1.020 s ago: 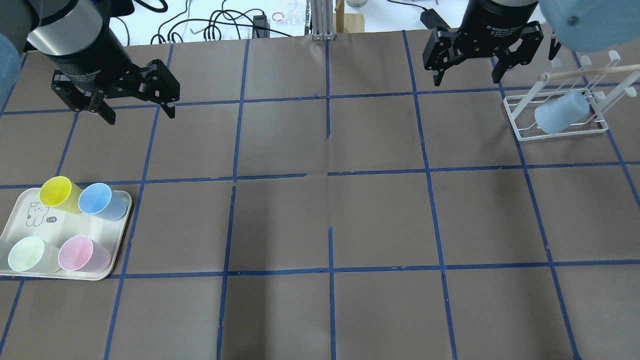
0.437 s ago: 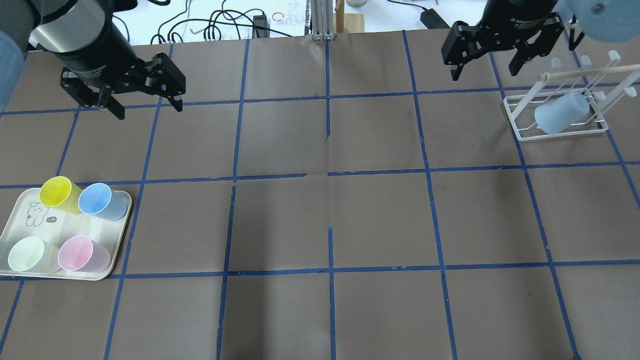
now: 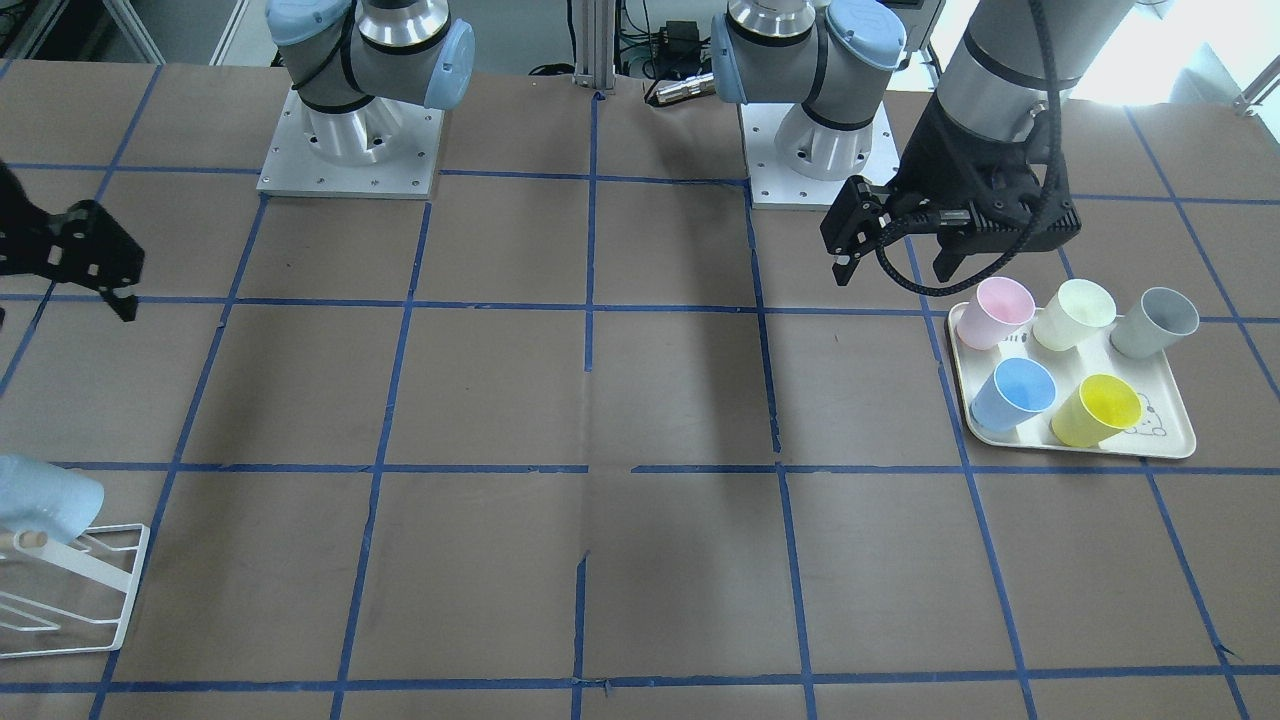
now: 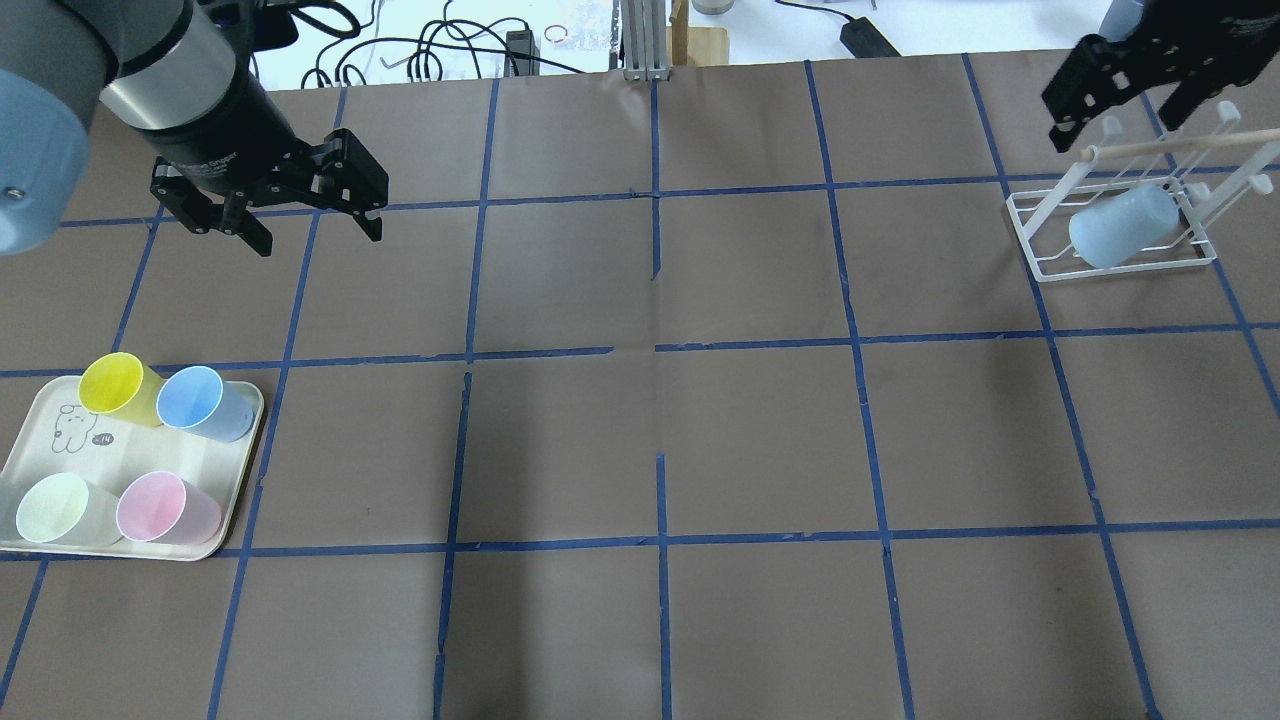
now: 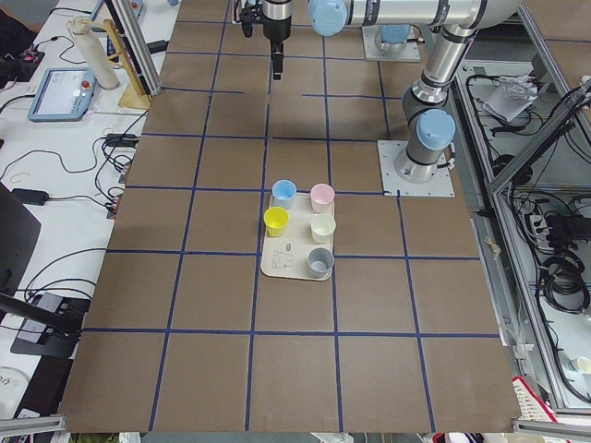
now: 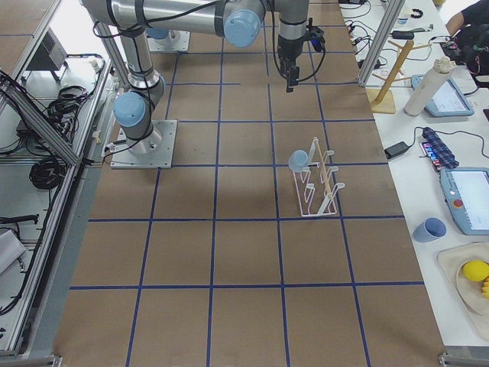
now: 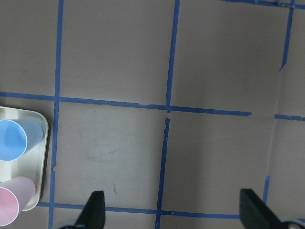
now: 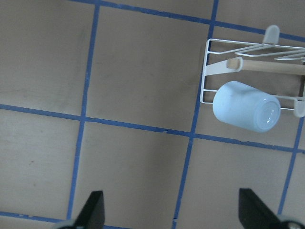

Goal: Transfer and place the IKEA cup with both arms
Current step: 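Move the right gripper over the light blue cup on the white rack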

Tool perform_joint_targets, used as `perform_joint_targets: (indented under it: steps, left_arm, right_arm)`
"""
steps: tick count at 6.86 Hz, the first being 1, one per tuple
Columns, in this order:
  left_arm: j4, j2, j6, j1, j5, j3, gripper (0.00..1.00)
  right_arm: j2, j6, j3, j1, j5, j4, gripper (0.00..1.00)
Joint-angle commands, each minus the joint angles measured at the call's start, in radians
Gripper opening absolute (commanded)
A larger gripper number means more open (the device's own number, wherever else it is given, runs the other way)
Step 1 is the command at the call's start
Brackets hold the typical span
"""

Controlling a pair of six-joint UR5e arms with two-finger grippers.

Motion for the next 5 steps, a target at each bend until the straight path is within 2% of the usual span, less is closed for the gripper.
perform_joint_targets:
  steps: [1, 2, 5]
  left_arm:
    - [0.079, 0.004, -0.013, -0.001, -0.001, -0.031, 1.00]
    - [0.079, 0.009, -0.019, -0.002, -0.008, -0.033, 1.00]
    - [0.078, -0.011, -0.062, 0.001, -0.011, -0.028, 1.00]
  right_arm:
    - [0.006, -0.369, 0.024, -0.136, 0.003, -0.009, 1.00]
    - [0.008, -0.503, 0.061, -0.162, 0.003, -0.017, 0.99]
    - [0.053, -0.915, 0.145, -0.181, 0.007, -0.214, 1.00]
